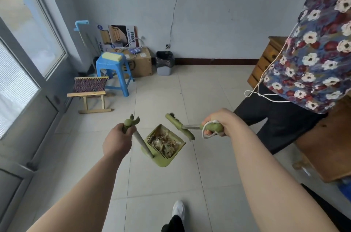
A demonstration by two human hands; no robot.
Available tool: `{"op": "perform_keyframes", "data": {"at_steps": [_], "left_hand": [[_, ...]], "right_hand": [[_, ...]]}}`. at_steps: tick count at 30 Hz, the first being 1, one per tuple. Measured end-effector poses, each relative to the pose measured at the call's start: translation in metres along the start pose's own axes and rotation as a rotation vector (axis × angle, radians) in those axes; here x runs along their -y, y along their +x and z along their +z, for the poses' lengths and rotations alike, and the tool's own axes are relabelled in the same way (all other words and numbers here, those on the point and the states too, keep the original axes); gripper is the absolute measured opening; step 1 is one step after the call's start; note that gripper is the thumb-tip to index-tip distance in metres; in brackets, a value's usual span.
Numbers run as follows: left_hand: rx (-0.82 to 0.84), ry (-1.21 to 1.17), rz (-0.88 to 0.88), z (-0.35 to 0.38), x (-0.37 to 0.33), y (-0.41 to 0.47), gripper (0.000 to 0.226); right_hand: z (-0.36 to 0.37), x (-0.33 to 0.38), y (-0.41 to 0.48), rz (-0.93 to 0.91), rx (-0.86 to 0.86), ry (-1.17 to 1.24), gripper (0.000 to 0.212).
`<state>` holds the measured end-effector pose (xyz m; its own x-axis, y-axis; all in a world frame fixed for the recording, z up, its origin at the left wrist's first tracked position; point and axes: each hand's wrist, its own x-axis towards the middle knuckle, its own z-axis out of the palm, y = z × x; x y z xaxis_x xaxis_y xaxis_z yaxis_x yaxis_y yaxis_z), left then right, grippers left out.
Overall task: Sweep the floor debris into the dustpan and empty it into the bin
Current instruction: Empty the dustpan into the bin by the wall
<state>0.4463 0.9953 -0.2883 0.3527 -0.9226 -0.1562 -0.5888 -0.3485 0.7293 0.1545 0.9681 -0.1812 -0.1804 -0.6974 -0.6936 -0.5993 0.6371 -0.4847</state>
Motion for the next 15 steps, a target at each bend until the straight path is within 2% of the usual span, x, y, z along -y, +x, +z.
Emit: {"op": "perform_keyframes", "data": {"at_steps": [2,5,9,15], "left_hand": [[-0.012,-0.012,-0.009,0.015,-0.021,0.035,0.028],[-0.039,-0.011,-0.036,0.035,-0.055,0.085,0.025],[-0.060,-0.011,-0.071,0.062,-0.094,0.147,0.025],[-0.081,-0.025,-0.153,0.098,-0.142,0.242,0.028]], "right_hand": [[-0.026,0.021,0.028,-0.026,-0.019,0.016,0.015],[-0.061,0.058,0.061,0.009,-0.021,-0.166,0.036],[-0.101,0.107,0.112,-0.012,0.006,-0.312,0.053],[-0.146,0.168,0.197,-0.010,-0.065,-0.138,0.036]]}}
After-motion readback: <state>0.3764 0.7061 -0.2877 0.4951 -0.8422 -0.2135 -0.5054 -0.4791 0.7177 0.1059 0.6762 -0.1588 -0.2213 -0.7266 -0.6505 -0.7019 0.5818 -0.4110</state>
